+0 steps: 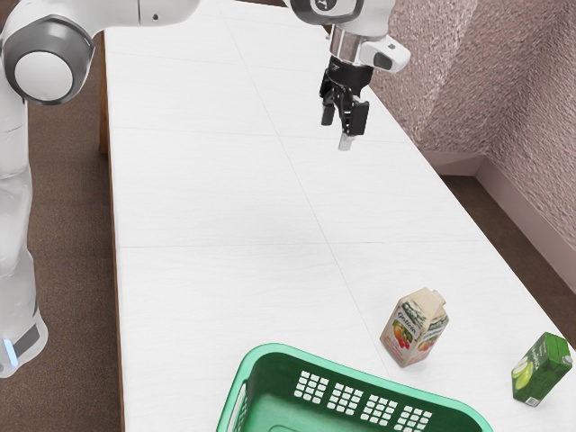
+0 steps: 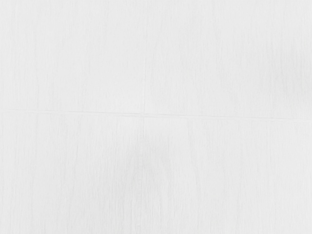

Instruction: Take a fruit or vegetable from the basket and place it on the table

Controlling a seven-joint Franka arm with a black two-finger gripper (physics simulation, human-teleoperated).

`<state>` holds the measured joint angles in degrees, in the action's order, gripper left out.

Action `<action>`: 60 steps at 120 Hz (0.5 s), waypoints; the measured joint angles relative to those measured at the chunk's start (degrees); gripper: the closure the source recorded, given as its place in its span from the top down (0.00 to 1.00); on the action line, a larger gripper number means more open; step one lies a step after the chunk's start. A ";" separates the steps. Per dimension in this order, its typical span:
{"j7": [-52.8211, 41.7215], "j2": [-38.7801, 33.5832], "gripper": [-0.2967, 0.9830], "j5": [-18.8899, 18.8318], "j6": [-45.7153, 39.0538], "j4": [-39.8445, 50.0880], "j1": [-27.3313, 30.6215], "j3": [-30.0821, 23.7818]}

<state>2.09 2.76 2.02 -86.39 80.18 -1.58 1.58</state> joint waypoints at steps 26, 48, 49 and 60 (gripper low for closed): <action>0.25 0.25 0.77 0.73 -0.01 -0.23 0.38 -0.26; 0.84 2.14 0.77 -2.82 -1.25 -6.17 -7.92 -8.16; 0.86 2.27 0.77 -2.98 -1.41 -6.24 -9.33 -8.33; 1.10 5.30 0.76 -3.93 -2.96 -7.80 -20.74 -9.96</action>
<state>3.19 8.05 -1.92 -89.35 72.38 -22.32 -8.37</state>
